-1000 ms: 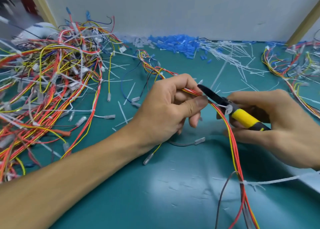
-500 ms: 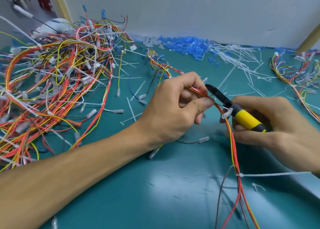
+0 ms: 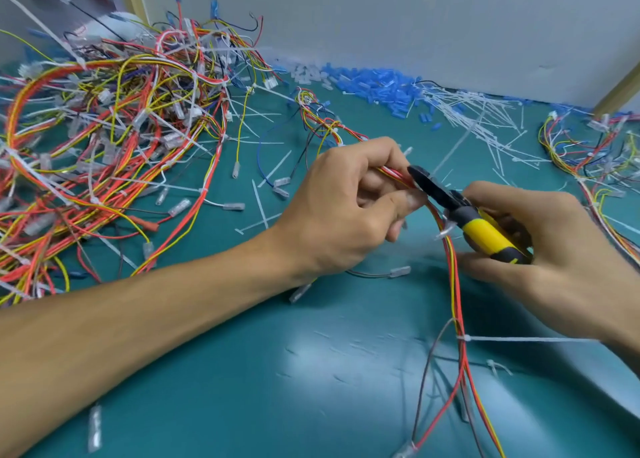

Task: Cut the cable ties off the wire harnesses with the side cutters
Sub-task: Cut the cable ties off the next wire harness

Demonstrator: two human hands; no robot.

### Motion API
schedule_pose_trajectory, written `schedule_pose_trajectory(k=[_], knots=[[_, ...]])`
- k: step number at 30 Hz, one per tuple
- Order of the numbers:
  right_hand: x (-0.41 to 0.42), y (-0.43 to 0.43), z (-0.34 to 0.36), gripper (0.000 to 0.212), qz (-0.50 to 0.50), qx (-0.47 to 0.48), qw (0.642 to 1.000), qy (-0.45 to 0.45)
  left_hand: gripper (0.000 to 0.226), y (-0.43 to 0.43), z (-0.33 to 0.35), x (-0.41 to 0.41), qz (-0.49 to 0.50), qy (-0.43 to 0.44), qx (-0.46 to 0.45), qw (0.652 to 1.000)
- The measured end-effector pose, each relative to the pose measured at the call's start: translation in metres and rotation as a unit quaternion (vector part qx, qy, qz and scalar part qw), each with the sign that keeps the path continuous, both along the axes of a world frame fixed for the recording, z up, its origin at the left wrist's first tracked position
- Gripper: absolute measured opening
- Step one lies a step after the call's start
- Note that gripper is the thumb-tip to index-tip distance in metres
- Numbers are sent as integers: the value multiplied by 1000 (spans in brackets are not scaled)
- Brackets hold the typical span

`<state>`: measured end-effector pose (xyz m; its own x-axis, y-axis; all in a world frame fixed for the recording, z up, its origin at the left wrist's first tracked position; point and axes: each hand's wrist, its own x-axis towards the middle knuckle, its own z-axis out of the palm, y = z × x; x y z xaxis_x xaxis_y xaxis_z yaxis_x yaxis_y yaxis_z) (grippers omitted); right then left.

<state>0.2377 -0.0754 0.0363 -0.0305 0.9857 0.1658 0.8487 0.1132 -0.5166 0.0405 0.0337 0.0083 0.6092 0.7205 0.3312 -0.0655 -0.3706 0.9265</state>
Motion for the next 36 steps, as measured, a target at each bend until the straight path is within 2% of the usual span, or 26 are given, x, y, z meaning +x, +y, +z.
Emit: schedule_pose_trajectory(k=[3, 8, 11, 13, 15, 18, 21, 22, 24, 27, 30, 33, 36], knots=[[0, 0, 0, 22, 6, 2, 999, -45, 15, 1, -1, 1, 5, -1, 6, 1000], [4, 1, 0, 26, -16, 4, 999, -46, 11, 3, -1, 1, 8, -6, 12, 1000], [2, 1, 2, 29, -17, -35, 997, 65, 16, 3, -1, 0, 9, -6, 23, 1000], [0, 1, 5, 26, 5, -88, 981, 171, 17, 3, 0, 0, 8, -10, 32, 999], [2, 3, 5, 21, 18, -145, 955, 259, 18, 3, 0, 1, 4, -14, 37, 999], [5, 6, 6, 27, 26, -224, 906, 358, 16, 3, -1, 1, -1, -23, 38, 999], [5, 9, 10, 33, 48, -265, 869, 416, 16, 3, -1, 0, -1, -36, 36, 999], [4, 8, 11, 32, 52, -259, 871, 415, 16, 3, -1, -1, -1, -39, 35, 999], [2, 5, 11, 30, 57, -220, 903, 365, 15, 4, 0, -1, 2, -45, 32, 998], [1, -2, 11, 22, 60, -117, 972, 196, 14, 4, -1, -1, -4, -53, 18, 998], [4, -3, 11, 18, 48, -70, 995, 59, 12, 3, -1, 0, -26, -67, -2, 997], [4, -1, 11, 14, 44, -54, 996, 50, 12, 2, -1, -1, -42, -75, -15, 996], [1, -2, 12, 24, 49, -52, 995, 63, 12, 2, -1, -2, -44, -68, -12, 997]])
